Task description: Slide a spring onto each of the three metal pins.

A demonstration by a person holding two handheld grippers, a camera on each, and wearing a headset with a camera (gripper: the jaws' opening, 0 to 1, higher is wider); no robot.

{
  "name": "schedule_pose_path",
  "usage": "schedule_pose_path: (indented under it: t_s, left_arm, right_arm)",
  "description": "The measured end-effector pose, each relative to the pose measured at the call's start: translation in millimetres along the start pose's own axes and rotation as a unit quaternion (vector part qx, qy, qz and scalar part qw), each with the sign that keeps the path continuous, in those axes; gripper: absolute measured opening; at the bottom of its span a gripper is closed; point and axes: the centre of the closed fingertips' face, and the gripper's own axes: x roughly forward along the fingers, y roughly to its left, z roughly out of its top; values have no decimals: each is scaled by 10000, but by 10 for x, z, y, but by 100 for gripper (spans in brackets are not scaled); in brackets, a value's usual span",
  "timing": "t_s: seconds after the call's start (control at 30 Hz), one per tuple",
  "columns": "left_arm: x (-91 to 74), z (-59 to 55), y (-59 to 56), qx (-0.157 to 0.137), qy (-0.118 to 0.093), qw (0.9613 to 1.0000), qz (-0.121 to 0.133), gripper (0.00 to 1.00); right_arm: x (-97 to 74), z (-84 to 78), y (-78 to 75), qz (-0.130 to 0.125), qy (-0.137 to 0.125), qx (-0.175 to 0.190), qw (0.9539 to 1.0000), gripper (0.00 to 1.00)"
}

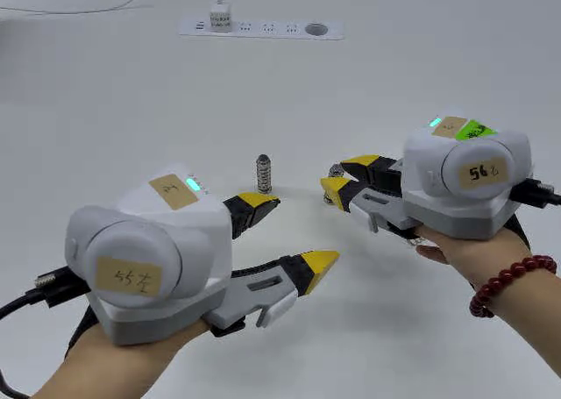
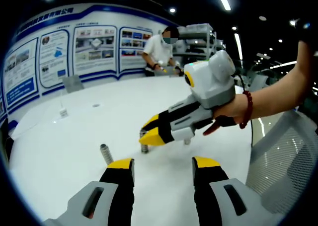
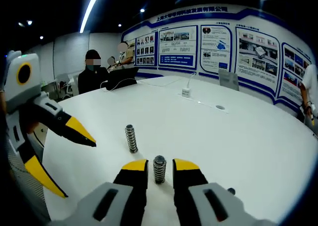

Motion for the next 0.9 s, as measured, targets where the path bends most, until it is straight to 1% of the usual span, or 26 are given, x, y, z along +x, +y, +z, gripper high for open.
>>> schedule_pose_path:
  t_s: [0.07,0.23,0.27,0.4,0.5,0.77,0.9]
  left_arm:
    - [10,1,-15,26,6,10000,-24,48]
    - [35,14,-58,107,12,9999,-80,49]
    - [41,21,-65,111,6,9999,-94,49]
    - [74,42,-84,120,2,9998,-129,50]
    - [110,64,-113,129,-13,9998,-179,49]
    - [211,82,-174,189,-6,9995,-237,49]
    - [265,91,-201,145,-14,9995,-271,48]
  right_arm:
    - [-37,33,-11,-19,-39,29,10000,22]
    - [-135,91,-33,-49,-83,226,9997,28]
    - [-158,93,-40,-64,-68,314,9995,30]
    - [-241,113,-56,-116,-64,362,9993,36]
    - [-311,110,-72,-143,-37,501,9986,43]
    - [-530,161,-151,-278,-127,573,9979,48]
    - [-621,155,-198,-348,-130,640,9973,51]
